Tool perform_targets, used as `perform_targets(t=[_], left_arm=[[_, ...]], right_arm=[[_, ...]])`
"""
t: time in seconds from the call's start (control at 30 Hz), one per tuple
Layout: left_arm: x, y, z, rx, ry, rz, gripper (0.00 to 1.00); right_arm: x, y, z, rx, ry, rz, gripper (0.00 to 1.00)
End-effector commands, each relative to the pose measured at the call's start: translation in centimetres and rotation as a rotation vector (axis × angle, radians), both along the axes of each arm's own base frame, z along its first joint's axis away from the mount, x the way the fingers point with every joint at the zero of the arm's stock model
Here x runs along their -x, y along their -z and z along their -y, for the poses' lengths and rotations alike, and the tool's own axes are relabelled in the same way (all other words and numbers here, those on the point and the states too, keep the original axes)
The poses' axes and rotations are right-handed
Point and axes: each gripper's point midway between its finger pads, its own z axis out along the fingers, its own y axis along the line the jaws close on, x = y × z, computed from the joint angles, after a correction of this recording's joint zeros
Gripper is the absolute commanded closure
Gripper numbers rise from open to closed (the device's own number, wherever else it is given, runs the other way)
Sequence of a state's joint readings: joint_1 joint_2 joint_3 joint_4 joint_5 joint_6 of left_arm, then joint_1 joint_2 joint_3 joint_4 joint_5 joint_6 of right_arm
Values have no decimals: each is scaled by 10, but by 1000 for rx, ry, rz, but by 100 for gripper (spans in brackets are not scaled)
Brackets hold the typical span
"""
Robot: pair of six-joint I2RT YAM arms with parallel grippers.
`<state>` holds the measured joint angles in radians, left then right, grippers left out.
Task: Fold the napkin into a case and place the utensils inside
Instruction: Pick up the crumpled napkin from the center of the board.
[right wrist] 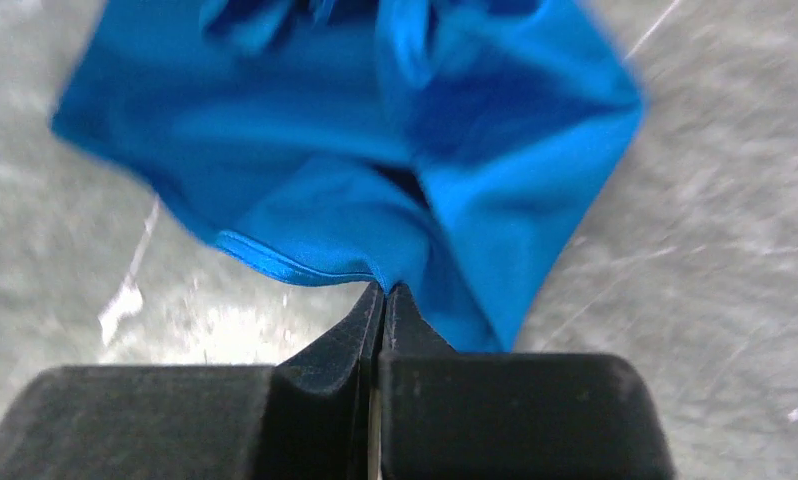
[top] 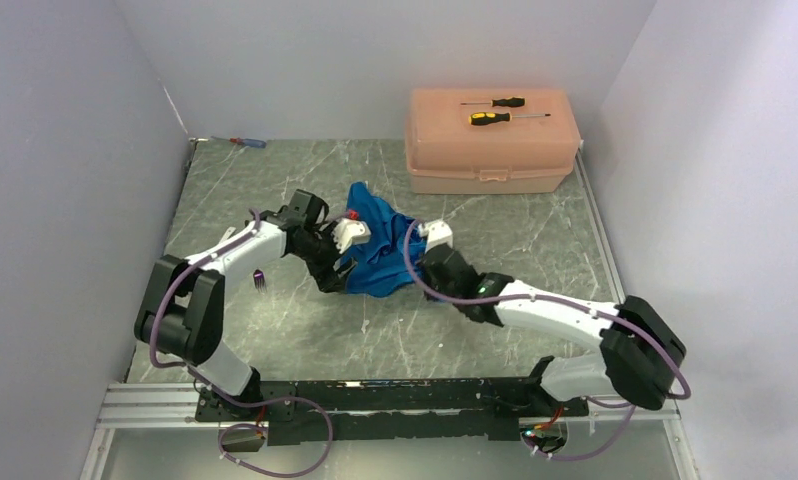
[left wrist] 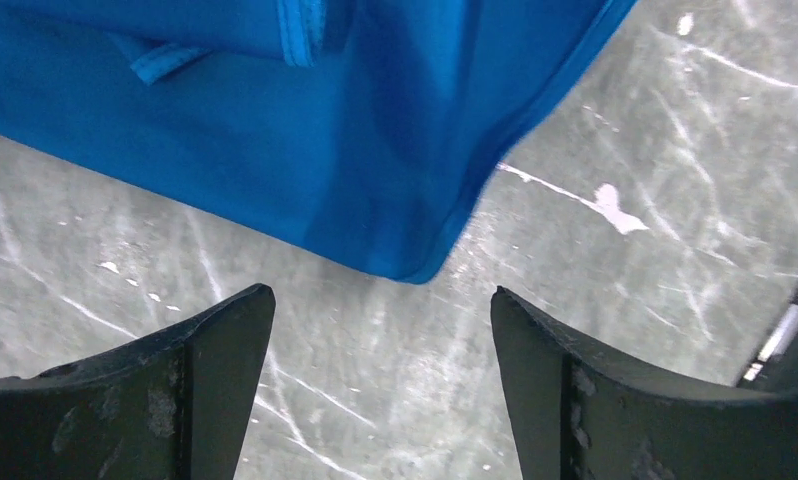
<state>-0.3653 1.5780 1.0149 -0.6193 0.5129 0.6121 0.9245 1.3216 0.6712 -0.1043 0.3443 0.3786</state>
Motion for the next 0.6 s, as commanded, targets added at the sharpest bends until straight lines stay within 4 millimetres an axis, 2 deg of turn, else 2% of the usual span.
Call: perform_targets(t=[0.0,0.13,0.27,0.43,0.57], left_arm=[[-41,-2,3,-34,1,181,15],[-46,-8,19,7,48,173,15],[-22,-5,36,-5,190,153,14],[-8,9,37,-57,288,154,13],[-8,2,44,-29,309,139,13]], right_arm=[[-32,-60,-3,-128,2,83,100],[-43,-71,8,-105,23,93,100],[-54,-75,25,-103,86,100,100],[-70,-85,45,-118,143,120,100],[-78,-84,53,-110,162,125,100]])
